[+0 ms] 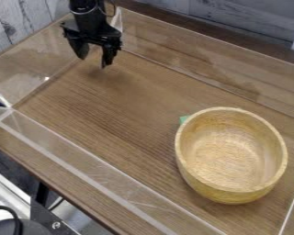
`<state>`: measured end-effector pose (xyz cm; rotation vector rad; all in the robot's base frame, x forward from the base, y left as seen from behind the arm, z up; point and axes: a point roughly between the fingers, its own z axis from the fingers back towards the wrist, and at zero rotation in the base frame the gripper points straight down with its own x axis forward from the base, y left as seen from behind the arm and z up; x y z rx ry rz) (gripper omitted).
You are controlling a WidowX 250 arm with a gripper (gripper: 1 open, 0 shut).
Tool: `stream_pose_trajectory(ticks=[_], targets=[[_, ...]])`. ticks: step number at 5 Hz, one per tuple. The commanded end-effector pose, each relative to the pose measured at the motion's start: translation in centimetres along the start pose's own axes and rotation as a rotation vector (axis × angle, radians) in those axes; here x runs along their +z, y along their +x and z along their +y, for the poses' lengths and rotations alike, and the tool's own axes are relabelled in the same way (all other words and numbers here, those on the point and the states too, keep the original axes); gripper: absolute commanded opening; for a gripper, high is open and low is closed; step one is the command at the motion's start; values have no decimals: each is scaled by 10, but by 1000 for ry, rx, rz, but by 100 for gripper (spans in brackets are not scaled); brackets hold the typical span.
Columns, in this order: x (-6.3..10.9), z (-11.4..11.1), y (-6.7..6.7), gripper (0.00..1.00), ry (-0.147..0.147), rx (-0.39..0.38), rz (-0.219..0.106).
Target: Remove the green block from inside the brown bowl and put it on the table
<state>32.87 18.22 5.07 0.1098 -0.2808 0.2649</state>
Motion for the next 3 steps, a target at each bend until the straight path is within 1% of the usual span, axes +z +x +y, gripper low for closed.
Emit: stream_pose_trajectory(ticks=[1,3], targets=[[14,6,13,100,-24,46,-39],[12,13,7,100,-76,109,-10]])
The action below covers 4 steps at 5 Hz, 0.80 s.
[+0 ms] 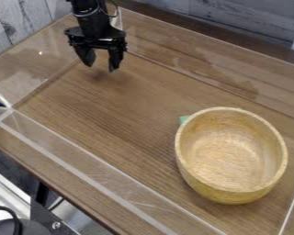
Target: Remove the green block from inside the brown bowl and put it on the table
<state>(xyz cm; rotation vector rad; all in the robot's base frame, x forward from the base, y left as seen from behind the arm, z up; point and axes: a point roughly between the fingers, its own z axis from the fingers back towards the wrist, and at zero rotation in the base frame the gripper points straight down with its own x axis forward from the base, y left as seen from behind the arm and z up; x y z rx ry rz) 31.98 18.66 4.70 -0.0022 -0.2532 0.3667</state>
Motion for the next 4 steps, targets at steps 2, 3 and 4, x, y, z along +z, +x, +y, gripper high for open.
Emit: stream_pose_trajectory(ticks=[2,3,4], targets=[[14,-5,22,100,12,39,-26],[20,-4,22,100,25,53,-23],[26,-5,21,100,38,66,-23]])
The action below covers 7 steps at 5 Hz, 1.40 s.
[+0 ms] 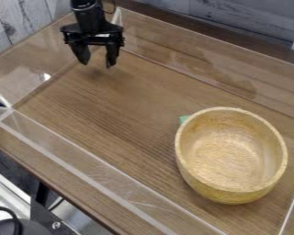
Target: Remove the green block from inside the brown bowl and put it on the table
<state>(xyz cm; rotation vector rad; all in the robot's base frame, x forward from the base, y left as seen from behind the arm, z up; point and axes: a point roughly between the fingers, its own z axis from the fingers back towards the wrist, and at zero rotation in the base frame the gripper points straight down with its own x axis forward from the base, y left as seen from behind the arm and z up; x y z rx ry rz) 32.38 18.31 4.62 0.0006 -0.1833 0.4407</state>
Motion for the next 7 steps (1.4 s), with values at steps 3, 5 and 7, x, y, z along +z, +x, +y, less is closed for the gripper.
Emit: stream_pose_trajectory(ticks=[3,5,7], targets=[[30,2,5,100,-12,-5,-99],[27,13,-3,100,-56,12,-111],[34,21,-2,100,-58,11,-113]])
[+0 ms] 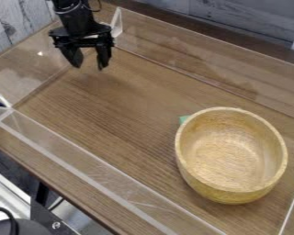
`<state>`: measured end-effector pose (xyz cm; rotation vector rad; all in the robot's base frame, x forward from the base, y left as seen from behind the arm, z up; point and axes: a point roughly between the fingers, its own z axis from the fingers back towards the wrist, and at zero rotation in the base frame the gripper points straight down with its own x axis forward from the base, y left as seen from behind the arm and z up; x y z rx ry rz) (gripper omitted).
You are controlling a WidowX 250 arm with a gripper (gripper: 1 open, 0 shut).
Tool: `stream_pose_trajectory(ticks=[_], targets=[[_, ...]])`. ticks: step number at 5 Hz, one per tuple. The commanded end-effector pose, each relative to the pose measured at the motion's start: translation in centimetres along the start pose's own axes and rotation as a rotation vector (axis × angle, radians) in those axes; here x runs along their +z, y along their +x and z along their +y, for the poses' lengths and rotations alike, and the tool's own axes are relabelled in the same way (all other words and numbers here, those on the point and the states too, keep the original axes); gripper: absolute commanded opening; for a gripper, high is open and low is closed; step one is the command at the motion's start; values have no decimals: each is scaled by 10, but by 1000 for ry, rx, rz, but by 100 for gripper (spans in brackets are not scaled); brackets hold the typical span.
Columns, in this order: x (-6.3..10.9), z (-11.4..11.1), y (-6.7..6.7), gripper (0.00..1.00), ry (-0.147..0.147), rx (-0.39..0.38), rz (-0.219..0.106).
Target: Remove the green block from inside the brown bowl and put it on the table
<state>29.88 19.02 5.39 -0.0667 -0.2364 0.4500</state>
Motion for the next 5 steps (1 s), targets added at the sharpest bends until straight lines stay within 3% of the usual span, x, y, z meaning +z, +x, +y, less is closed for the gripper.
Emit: stream_pose_trajectory(ticks=[1,2,4,5], targets=[[21,6,20,100,23,-6,-59],[10,4,27,0,3,-28,-46],[-20,-1,37,0,-44,-139,-9],[-18,-5,38,0,-3,-142,-8]])
